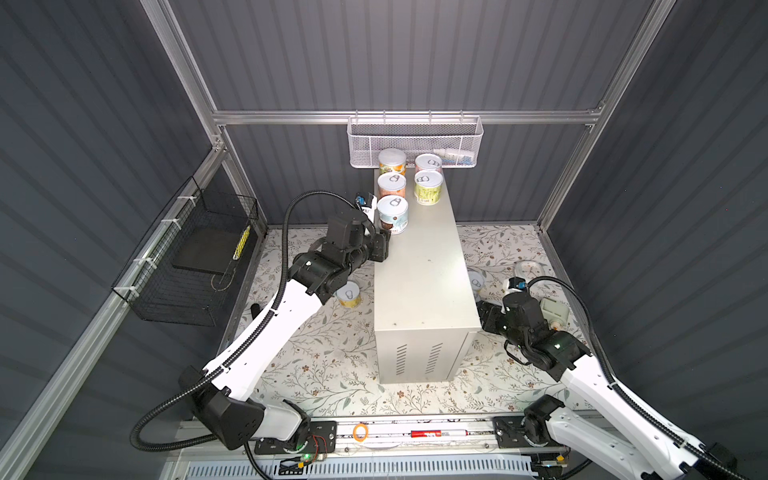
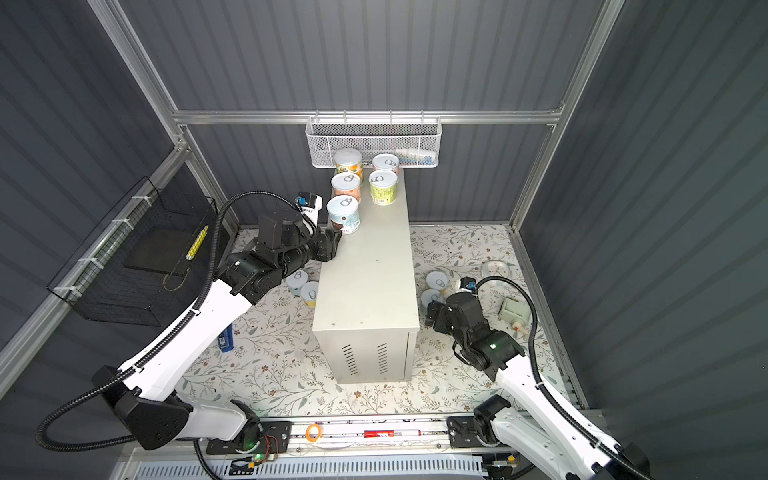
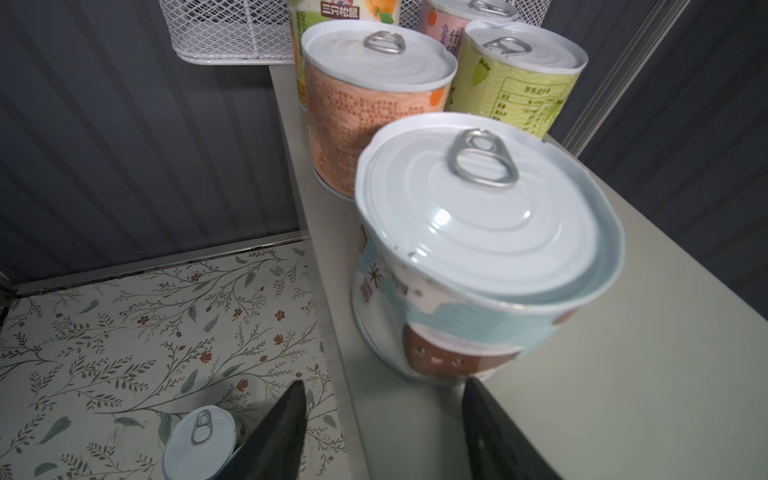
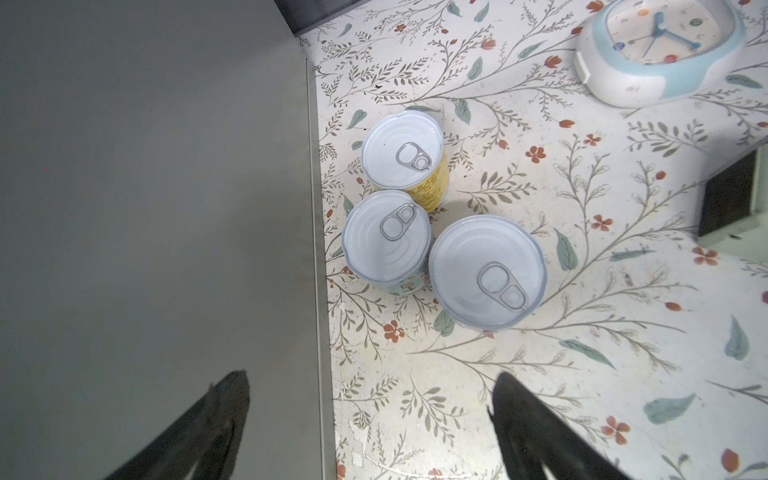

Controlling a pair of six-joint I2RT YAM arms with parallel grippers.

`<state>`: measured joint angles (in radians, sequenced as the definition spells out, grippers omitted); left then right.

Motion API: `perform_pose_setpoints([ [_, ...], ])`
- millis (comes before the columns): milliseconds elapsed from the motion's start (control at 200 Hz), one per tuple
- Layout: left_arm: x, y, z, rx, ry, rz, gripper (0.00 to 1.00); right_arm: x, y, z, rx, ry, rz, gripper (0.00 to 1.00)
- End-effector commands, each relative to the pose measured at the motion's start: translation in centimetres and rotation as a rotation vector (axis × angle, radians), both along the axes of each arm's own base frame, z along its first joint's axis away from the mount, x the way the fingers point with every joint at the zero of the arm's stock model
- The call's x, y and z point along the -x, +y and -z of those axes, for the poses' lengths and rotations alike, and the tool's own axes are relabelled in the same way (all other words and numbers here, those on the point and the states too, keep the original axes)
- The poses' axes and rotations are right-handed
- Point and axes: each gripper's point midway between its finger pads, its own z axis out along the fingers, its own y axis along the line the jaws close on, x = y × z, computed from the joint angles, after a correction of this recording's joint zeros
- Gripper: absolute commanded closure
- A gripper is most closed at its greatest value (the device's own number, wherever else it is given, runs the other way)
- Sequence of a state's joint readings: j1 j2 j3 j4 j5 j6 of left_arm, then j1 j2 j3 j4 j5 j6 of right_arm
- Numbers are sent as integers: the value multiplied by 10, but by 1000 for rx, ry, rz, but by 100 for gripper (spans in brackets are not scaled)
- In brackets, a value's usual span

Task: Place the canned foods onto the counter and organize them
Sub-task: 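Set the blue-labelled can in front of the orange can with the left gripper, then open the left gripper and withdraw it down toward its floor cans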

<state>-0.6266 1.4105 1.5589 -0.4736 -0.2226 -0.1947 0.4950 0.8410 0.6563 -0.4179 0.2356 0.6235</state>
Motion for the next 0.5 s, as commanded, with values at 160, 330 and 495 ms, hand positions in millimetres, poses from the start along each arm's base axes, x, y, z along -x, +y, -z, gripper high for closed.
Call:
perform_pose_setpoints([
  [160,-1,4,-15,-3,-36,-3,29,-1,-9,6,32,5,24,7],
  [330,15,13,-13,-40,-36,23,14,-2,-17,11,26,8,31,7],
  [495,48,41,-11,-40,-29,-4,8,-2,-28,21,29,33,55,7],
])
